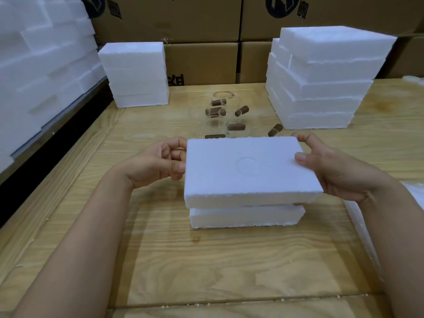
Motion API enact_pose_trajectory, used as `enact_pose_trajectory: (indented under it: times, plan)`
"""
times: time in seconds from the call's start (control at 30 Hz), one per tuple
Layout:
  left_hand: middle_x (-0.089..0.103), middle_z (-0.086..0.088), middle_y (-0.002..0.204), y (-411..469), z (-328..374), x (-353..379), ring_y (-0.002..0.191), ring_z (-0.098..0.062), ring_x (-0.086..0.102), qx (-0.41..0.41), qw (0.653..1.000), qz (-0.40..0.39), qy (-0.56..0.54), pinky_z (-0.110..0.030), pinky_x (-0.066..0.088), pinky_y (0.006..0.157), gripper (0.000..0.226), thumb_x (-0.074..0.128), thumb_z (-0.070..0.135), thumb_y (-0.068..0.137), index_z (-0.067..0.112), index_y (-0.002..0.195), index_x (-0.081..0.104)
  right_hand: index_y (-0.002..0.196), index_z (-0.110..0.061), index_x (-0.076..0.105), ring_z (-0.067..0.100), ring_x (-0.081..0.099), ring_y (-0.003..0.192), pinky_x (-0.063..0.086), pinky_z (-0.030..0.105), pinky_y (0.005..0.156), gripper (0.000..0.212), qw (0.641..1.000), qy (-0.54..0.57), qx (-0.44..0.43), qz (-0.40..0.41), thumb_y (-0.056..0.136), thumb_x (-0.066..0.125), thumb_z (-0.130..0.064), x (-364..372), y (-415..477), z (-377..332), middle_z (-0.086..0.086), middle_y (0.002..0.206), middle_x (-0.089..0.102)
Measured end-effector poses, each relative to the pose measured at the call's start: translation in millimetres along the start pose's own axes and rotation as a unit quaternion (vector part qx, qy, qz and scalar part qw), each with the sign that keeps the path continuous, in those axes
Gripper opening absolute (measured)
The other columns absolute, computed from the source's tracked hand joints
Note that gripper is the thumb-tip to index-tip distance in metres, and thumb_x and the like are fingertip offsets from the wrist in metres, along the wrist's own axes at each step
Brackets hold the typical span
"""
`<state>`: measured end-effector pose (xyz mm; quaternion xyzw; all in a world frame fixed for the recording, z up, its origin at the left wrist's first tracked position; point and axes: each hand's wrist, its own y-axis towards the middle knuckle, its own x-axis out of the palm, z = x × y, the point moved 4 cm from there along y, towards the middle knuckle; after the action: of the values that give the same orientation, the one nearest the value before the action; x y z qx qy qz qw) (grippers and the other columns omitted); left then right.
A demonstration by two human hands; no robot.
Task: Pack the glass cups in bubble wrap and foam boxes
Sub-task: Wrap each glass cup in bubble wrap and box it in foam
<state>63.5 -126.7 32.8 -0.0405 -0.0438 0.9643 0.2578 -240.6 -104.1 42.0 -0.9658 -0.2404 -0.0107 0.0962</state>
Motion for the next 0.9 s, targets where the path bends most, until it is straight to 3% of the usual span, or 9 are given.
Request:
enact_pose_trajectory:
  times: [0.07,0.13,0.2,0.33,0.53,0.67,0.77,0.83,0.9]
  plan:
    - [0.054,-0.014,0.092,-0.8,-3.8,-1.9,0.086,-0.028,0.043,0.000,1.000,0.020,-0.007,-0.033,0.039,0.070,0.046,0.063,-0.005,0.074,-0.002,0.117,0.050,0.112,-0.028,0.044,0.013,0.064,0.058,0.052,0.026,0.045,0.054,0.999,-0.039,0.003,0.000,0.064,0.068,-0.037,1.1,0.3,1.3,0.000,0.079,0.071]
    - [0.053,-0.014,0.096,-0.2,-8.3,-3.0,0.092,-0.032,0.040,-0.011,0.999,0.025,-0.018,-0.034,0.039,0.072,0.052,0.057,-0.005,0.074,-0.007,0.125,0.046,0.111,-0.027,0.045,0.011,0.064,0.059,0.051,0.024,0.046,0.056,0.998,-0.063,-0.003,0.013,0.062,0.069,-0.040,0.0,0.5,0.9,-0.002,0.080,0.071]
    - [0.053,-0.014,0.093,0.2,-10.3,-2.3,0.093,-0.033,0.040,-0.014,0.999,0.021,-0.019,-0.034,0.039,0.073,0.053,0.059,-0.005,0.074,-0.008,0.125,0.046,0.107,-0.030,0.049,0.012,0.064,0.062,0.050,0.025,0.046,0.052,0.996,-0.090,-0.014,0.024,0.061,0.071,-0.042,-3.1,0.7,-0.4,-0.001,0.083,0.070]
    - [0.055,-0.019,0.097,0.8,-11.3,1.3,0.086,-0.027,0.049,-0.023,1.000,0.002,-0.006,-0.035,0.043,0.073,0.044,0.084,0.003,0.064,0.008,0.098,0.057,0.098,-0.037,0.057,0.018,0.056,0.068,0.046,0.026,0.045,0.045,0.991,-0.120,-0.017,0.048,0.057,0.075,-0.044,-9.6,2.1,1.3,0.005,0.084,0.063]
    - [0.057,-0.021,0.100,0.5,-14.4,0.0,0.092,-0.033,0.050,-0.010,0.999,0.010,0.039,-0.029,0.051,0.070,0.031,0.075,-0.003,0.072,0.005,0.096,0.057,0.109,-0.026,0.055,0.008,0.067,0.074,0.052,0.023,0.054,0.061,0.992,-0.115,0.008,0.048,0.054,0.074,-0.044,-7.6,5.7,7.7,-0.002,0.088,0.067]
    - [0.069,-0.008,0.108,-3.0,-13.8,-0.4,0.095,-0.022,0.067,-0.023,0.999,-0.015,-0.019,-0.030,0.057,0.075,0.070,0.093,0.037,0.051,0.013,0.111,0.065,0.111,-0.020,0.052,0.007,0.067,0.079,0.056,0.026,0.060,0.064,0.992,-0.115,0.003,0.053,0.054,0.072,-0.043,-4.6,5.4,7.7,0.000,0.103,0.062]
    - [0.067,-0.006,0.118,-6.5,-11.3,1.7,0.101,-0.022,0.067,-0.041,0.995,-0.033,-0.089,-0.035,0.058,0.076,0.084,0.089,0.058,0.045,0.022,0.118,0.067,0.111,-0.019,0.052,0.007,0.067,0.081,0.056,0.025,0.062,0.064,0.992,-0.115,-0.006,0.052,0.055,0.072,-0.041,-4.0,4.0,6.2,0.002,0.108,0.060]
    - [0.062,-0.004,0.129,-8.2,-7.4,5.8,0.114,-0.021,0.062,-0.043,0.997,-0.050,-0.050,-0.036,0.057,0.081,0.099,0.082,0.072,0.044,0.025,0.128,0.058,0.110,-0.019,0.052,0.007,0.067,0.083,0.057,0.025,0.065,0.065,0.992,-0.121,-0.008,0.047,0.053,0.073,-0.042,-3.4,3.9,6.2,0.002,0.109,0.059]
    - [0.061,0.005,0.131,-8.4,-4.1,13.1,0.119,-0.015,0.059,-0.046,0.996,-0.071,0.020,-0.031,0.055,0.082,0.090,0.077,0.071,0.052,0.033,0.130,0.055,0.109,-0.021,0.053,0.007,0.067,0.085,0.058,0.026,0.070,0.064,0.990,-0.135,-0.001,0.039,0.052,0.073,-0.044,-1.8,4.0,7.2,0.001,0.107,0.060]
